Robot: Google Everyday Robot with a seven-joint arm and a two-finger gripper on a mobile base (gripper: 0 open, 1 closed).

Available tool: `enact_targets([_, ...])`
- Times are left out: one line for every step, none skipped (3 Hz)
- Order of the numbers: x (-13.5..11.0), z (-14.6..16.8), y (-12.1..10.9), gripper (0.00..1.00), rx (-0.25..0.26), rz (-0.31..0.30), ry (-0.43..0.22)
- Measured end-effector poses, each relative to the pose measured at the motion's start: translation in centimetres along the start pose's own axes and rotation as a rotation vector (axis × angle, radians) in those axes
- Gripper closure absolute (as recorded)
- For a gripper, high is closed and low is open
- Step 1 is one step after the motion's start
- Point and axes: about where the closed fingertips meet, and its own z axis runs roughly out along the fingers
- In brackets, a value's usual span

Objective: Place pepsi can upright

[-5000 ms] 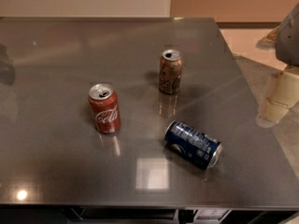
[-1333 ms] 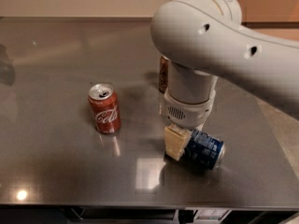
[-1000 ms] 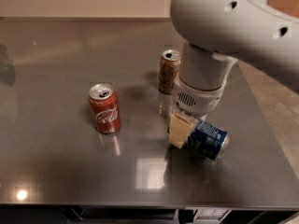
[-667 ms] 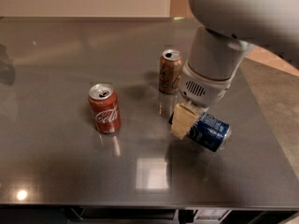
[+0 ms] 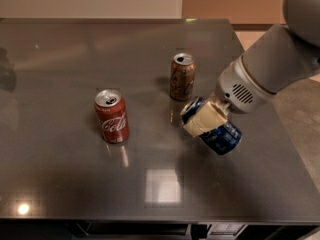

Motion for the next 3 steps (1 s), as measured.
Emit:
enact_targets([-0.8, -0.4, 0.1, 1.0, -0.03, -0.033, -0.194])
enact_targets([-1.3, -0.7, 0.9, 1.0, -0.082, -0.066, -0.362])
enact_targets([-1.0, -0.9, 1.7, 1.0, -0.136, -0.11, -0.505])
